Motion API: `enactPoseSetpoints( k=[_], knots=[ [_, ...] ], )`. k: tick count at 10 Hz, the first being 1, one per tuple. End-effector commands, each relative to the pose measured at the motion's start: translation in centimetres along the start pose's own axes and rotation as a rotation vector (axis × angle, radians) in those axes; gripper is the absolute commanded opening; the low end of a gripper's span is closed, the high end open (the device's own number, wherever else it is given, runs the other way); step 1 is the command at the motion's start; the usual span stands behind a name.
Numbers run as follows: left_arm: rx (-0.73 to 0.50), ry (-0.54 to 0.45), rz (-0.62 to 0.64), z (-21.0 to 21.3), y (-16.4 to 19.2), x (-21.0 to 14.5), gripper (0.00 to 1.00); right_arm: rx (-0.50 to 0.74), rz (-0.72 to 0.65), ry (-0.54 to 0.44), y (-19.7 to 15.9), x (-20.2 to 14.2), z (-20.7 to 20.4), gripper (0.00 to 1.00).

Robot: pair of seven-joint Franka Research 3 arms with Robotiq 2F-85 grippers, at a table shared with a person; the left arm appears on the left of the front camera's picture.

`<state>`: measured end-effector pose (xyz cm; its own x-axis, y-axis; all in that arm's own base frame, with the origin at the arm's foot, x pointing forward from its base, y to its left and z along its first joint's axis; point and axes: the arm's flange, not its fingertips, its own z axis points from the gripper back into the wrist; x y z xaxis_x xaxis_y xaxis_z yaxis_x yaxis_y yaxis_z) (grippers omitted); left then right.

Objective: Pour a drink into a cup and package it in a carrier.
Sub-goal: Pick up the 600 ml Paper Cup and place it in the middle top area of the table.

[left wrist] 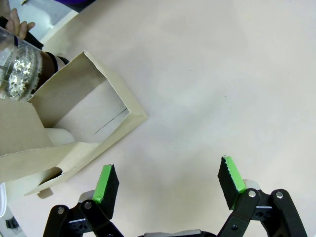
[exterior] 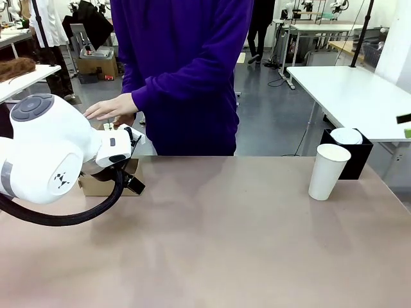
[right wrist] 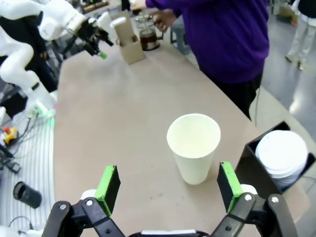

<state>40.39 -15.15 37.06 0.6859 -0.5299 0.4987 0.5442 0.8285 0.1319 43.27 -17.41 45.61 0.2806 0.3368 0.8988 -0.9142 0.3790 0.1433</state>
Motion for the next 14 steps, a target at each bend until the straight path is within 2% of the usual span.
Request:
enactPoseSetpoints(
  k=[1, 4, 5, 9, 11, 14],
  knots=[
    [-0.001, 0.000, 0.000, 0.0, 0.0, 0.0, 1.00, 0.027, -0.005, -0.066, -1.8, -2.0, -1.4, 1.00],
    [-0.001, 0.000, 0.000, 0.0, 0.0, 0.0, 1.00, -0.007, 0.069, -0.163, -1.6, -2.7, -1.4, 1.00],
    [-0.001, 0.000, 0.000, 0.0, 0.0, 0.0, 1.00, 0.024, -0.009, -0.079, -1.8, -3.9, -2.2, 1.00],
    [-0.001, 0.000, 0.000, 0.0, 0.0, 0.0, 1.00, 0.017, 0.006, -0.095, -1.9, -4.0, -2.1, 1.00],
    [-0.001, 0.000, 0.000, 0.0, 0.0, 0.0, 1.00, 0.054, 0.061, -0.199, -3.5, -7.7, -3.6, 1.00],
    [-0.001, 0.000, 0.000, 0.0, 0.0, 0.0, 1.00, 0.040, 0.117, -0.346, -4.5, -12.3, -5.9, 1.00]
  ],
)
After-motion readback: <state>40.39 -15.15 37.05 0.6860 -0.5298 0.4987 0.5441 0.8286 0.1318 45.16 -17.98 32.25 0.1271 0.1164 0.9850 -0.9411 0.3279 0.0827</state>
